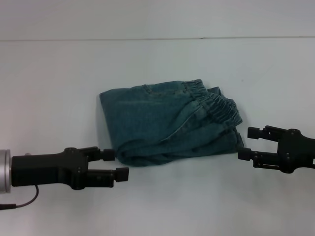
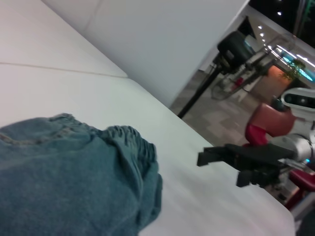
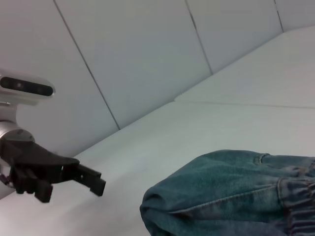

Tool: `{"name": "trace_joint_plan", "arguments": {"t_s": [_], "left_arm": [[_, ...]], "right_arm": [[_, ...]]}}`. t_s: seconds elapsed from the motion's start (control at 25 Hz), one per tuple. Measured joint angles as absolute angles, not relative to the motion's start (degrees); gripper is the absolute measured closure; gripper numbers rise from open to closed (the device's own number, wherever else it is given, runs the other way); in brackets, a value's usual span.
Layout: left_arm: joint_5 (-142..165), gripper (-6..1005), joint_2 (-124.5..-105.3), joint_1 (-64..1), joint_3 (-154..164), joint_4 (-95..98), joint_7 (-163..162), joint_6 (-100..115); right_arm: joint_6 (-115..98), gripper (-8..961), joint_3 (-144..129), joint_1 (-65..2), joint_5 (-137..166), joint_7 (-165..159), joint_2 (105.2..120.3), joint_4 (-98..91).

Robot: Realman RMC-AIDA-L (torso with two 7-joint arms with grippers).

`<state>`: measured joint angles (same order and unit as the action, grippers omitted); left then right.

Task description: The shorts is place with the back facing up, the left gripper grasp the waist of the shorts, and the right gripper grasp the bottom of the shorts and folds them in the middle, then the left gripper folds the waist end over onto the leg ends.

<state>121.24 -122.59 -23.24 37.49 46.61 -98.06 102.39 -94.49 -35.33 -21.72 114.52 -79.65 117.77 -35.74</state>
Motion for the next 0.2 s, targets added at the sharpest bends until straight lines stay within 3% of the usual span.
{"name": "trace_joint_plan", "arguments": {"t_s": [0.2], "left_arm": [[123.26, 53, -122.51, -24.02, 37.53, 46.30, -98.63, 102.19]], "right_arm": [[-94.47, 104, -35.33, -21.87, 114.53, -79.63, 117.77, -35.69]]}}
